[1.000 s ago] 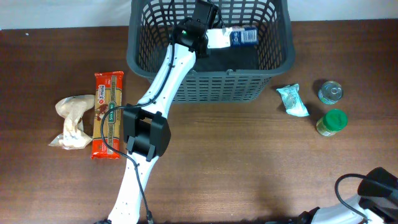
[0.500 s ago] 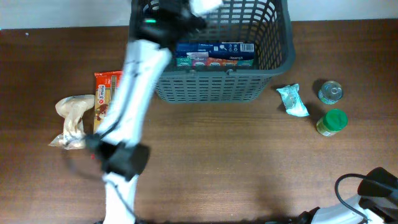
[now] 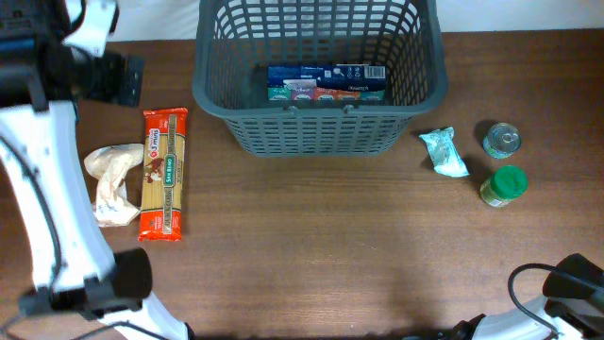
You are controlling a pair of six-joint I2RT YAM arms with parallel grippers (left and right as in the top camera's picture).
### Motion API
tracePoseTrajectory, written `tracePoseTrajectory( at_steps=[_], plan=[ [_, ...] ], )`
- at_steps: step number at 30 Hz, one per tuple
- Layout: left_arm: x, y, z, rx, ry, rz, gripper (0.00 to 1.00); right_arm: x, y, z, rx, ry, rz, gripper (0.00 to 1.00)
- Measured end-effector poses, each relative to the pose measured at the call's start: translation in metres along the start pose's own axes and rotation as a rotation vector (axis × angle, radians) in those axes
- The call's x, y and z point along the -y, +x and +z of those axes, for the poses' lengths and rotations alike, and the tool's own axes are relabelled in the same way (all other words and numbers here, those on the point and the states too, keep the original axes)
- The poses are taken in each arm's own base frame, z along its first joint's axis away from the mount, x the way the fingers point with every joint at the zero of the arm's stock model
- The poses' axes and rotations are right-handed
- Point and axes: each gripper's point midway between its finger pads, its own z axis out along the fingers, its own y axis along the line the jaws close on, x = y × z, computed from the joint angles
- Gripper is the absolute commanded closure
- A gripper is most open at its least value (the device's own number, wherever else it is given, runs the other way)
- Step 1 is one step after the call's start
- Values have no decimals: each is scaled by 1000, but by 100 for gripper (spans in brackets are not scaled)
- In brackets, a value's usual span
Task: Pack container
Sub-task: 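Grasp the San Remo spaghetti packet with the left gripper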
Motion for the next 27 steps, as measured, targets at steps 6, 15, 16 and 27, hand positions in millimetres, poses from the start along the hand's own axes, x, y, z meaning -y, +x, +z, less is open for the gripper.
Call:
tracePoseTrajectory(
  at_steps=[6, 15, 16, 27],
  plan=[
    [2, 70, 129, -326, 146, -165, 4, 0, 0, 0, 0, 0, 0, 1],
    [40, 123, 225, -504, 229, -177, 11, 0, 0, 0, 0, 0, 0, 1],
    [42, 125, 229, -514, 231, -179, 11, 0, 0, 0, 0, 0, 0, 1],
    [51, 154, 269, -623, 239, -197, 30, 0, 0, 0, 0, 0, 0, 1]
  ],
)
